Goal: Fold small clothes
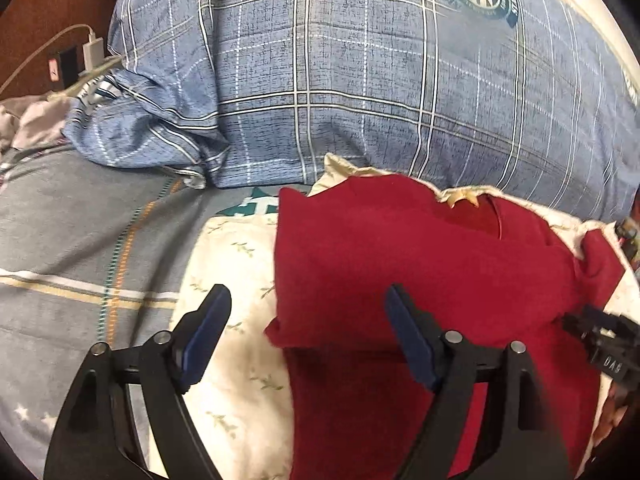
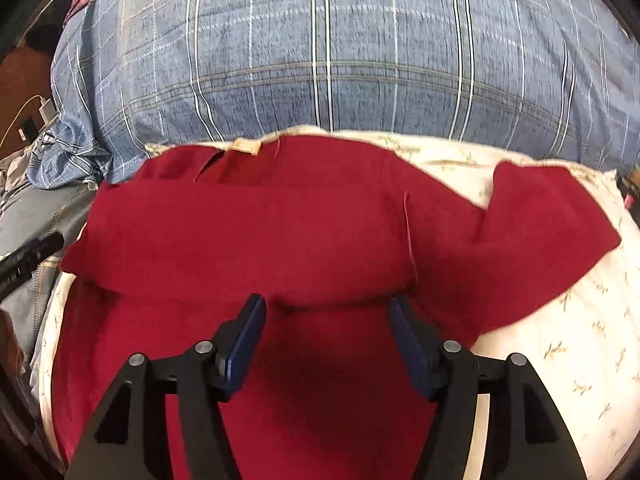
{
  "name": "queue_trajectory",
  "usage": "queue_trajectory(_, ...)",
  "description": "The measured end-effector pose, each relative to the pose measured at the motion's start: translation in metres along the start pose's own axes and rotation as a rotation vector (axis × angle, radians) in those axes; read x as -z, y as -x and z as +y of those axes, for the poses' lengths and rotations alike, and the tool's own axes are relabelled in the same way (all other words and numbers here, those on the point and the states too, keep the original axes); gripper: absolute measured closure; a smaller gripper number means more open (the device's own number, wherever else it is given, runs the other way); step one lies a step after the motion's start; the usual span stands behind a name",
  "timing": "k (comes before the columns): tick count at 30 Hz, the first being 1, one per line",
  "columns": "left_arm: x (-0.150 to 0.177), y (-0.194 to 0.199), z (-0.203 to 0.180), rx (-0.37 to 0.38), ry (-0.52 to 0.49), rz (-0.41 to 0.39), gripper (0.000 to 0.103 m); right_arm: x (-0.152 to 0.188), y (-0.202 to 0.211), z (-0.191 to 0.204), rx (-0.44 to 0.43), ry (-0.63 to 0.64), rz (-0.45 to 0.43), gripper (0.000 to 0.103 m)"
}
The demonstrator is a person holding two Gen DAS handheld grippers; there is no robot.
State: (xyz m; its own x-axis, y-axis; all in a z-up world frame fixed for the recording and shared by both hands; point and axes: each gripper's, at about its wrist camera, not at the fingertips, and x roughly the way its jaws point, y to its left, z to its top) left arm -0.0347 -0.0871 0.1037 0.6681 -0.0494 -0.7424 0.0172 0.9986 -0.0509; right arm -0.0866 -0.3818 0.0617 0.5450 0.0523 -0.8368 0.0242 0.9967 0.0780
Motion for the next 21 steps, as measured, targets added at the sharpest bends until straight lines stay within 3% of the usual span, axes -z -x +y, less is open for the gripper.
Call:
queue_trajectory(7,0.003,-0.035,0.011,0.003,0.043,0.055,0.024,-0.013,-0.011,0.003,0.027,-0.020,-0.016,0.037)
queue_trajectory(14,0.006,-0.060,0.001,-0.006,0.021,0.099,0.022,-0.020,-0.027,0.008,0.028,0.027,0.007,0.034)
queue_trajectory(17,0.008,-0.058,0.000,-0.012,0.014,0.093,0.022,-0.023,-0.007,-0.016,-0.009,-0.025,-0.028,0.034)
queue_trajectory(21,0.006,-0.048,0.002,-0.027,0.012,0.056,0.023,-0.024,0.020,-0.071,0.051,-0.120,-0.084,0.034)
